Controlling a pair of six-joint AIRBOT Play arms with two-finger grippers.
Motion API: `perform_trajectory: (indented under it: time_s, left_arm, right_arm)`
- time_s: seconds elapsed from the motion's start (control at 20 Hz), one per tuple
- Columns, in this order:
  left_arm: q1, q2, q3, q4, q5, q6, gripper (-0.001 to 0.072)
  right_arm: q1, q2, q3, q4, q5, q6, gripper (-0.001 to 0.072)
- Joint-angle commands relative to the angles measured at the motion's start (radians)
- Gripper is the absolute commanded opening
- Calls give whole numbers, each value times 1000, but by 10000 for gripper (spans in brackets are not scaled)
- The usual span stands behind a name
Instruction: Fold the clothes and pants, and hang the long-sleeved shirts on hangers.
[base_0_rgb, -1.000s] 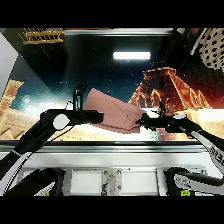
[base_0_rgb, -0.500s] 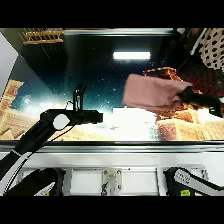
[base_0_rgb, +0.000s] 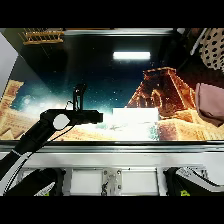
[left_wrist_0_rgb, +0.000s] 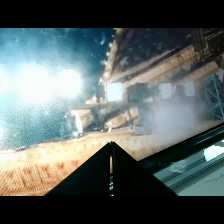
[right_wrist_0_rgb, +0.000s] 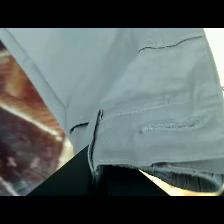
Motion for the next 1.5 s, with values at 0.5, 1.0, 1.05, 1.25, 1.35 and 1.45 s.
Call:
perform_trajectory:
  time_s: [0.5,1.0,1.05,1.25,1.35,1.45]
  left_arm:
    - [-1,-1,0,0,-42,2,7]
    - [-1,-1,0,1,-35,2,7]
    - [-1,-1,0,1,-35,2,7]
    - [-1,-1,0,1,-36,2,7]
    - [-1,-1,0,0,-36,2,7]
    - [-1,-1,0,0,-36,2,7]
  right_arm:
    - [-48,43,35,-540,91,85,607]
    - [424,291,67,-26,78,-289,604]
    - [534,307,48,-27,89,-288,604]
    - [912,321,-9,-25,134,-266,605]
    - [1055,319,-21,-27,134,-267,604]
    - [1148,314,-21,-27,134,-267,603]
